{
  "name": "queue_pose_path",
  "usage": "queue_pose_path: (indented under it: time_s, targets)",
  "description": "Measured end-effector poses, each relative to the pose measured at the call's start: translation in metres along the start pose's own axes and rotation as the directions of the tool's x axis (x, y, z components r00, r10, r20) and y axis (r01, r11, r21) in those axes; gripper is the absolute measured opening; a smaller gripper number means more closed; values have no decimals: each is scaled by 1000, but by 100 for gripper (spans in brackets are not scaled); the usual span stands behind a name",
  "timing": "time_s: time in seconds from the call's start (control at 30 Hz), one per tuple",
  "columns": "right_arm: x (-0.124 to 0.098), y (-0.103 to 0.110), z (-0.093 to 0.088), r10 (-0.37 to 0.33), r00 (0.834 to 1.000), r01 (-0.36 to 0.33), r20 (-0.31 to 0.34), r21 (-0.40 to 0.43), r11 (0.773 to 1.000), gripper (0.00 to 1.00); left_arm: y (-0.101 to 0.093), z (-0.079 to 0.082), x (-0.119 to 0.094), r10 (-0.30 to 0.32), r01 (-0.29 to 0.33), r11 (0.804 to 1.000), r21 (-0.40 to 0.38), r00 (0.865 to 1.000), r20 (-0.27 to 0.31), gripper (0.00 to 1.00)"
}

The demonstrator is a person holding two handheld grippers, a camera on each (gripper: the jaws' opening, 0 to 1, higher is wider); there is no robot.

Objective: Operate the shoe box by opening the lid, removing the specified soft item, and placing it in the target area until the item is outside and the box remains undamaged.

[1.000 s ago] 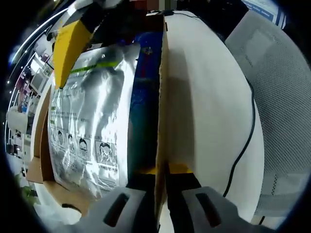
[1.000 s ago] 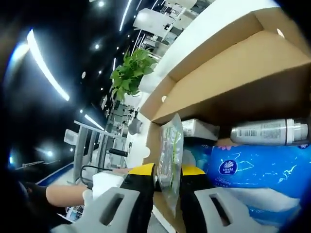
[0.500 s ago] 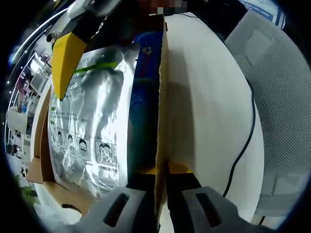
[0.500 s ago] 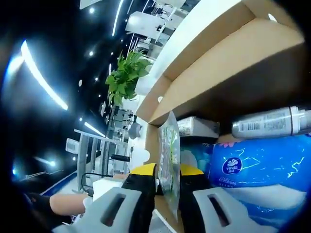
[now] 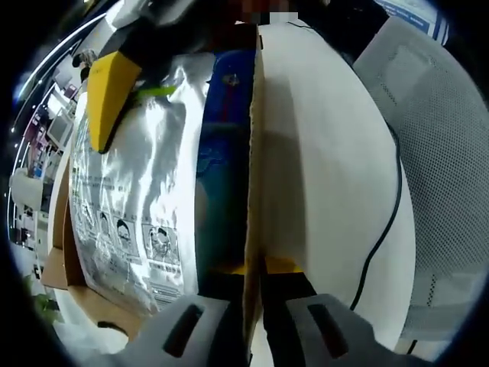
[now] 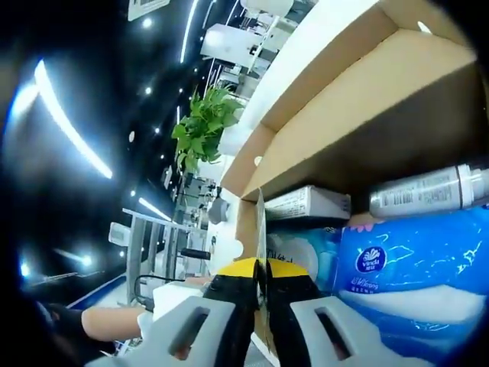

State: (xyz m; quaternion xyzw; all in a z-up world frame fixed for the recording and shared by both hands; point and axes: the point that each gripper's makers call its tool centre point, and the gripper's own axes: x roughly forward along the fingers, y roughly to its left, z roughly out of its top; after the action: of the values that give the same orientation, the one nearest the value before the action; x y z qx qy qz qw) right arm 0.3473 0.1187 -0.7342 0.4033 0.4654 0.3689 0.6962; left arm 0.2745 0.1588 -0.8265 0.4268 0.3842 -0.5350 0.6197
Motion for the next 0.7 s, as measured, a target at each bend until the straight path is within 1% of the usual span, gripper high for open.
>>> queue_pose_path:
  time_s: [0.2,0.3,0.4,0.43,0.57,0.63,0.7]
  targets:
    - [0,0,-1,-7,1000,7,2,29,1000,0,-1,0,0,0,0,1000,0,1000,0,2]
    - [-3,-1,-6,-1,1000,1,4,34,999,0,-1,0,0,-3,3,1000,-6,1000,-2,2]
    - [-7,-2,-2,5,1000,-6,11,51,999,0,-1,-1,0,-7,6,1000,-8,1000,-2,2]
    - [-7,0,-1,9,1000,-10,21,50,999,0,-1,-1,0,-6,6,1000,-8,1000,-2,2]
    - [-4,-1,-4,-5,1000,4,17,37,999,0,-2,-1,0,-6,6,1000,-10,1000,0,2]
    - [-4,2,-5,7,1000,-8,27,43,999,0,-2,-1,0,-5,5,1000,-6,1000,0,2]
    - [-5,6,-5,7,999,-8,37,25,1000,0,-2,-1,0,-9,9,1000,-12,1000,-1,2]
